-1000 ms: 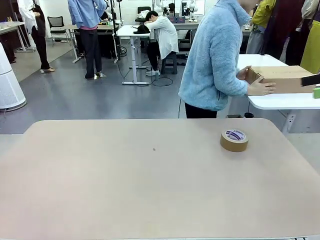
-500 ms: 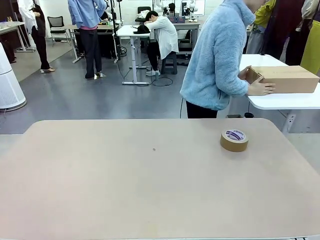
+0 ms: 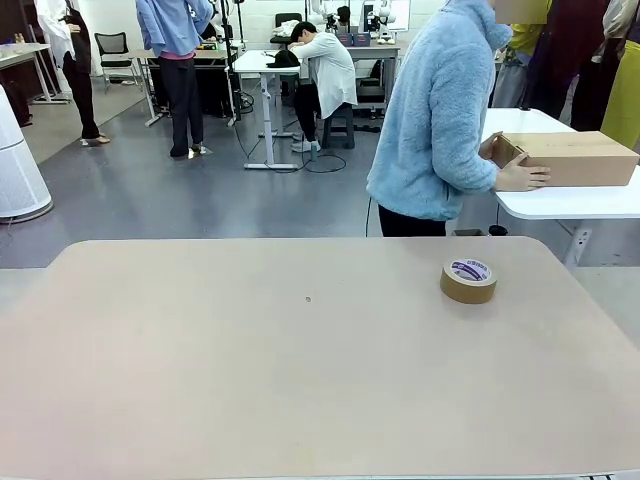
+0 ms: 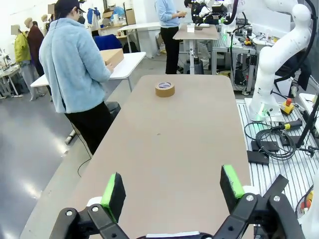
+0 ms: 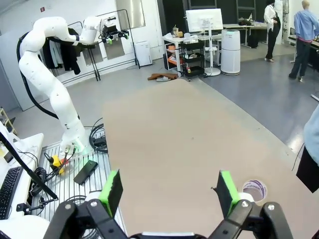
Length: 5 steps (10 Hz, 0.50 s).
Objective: Wrap the clocks to prevent damage.
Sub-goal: After the human seals the box with tape, release both hands from the side flaps of the Package Box.
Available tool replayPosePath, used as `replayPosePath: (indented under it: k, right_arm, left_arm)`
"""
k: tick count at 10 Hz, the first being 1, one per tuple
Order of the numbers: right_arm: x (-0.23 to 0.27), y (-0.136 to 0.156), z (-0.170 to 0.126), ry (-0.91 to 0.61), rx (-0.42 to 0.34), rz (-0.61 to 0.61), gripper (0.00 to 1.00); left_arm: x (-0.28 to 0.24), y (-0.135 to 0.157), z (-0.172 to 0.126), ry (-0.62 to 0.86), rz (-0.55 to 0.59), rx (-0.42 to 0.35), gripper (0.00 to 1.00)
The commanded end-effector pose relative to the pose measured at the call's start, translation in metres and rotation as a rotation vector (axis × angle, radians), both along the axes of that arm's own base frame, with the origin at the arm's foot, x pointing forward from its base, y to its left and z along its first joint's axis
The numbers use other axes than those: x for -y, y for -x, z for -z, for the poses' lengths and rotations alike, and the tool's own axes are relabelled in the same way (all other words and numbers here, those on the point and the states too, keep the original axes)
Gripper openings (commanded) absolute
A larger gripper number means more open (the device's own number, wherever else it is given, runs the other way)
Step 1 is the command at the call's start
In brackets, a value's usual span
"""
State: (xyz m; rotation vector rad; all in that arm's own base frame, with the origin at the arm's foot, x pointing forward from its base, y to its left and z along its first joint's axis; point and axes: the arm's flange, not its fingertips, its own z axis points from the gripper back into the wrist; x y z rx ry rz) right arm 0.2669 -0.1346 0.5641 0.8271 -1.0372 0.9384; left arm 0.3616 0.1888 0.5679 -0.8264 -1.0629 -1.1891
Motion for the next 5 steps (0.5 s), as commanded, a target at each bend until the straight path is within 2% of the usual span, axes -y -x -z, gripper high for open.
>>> replayPosePath:
  k: [1,5]
  right_arm:
    - [0.0011,-0.0020,0.0024,-0.015,0.015,-0.007,1.00]
    - [0.0011,-0.0020,0.0024,-0.015,0.015,-0.007,1.00]
  left_arm:
    - [0.0001,0.0022,-0.0029,0.004,0.002,0.009,1.00]
    - [0.0001,0.0022,-0.0029,0.004,0.002,0.009,1.00]
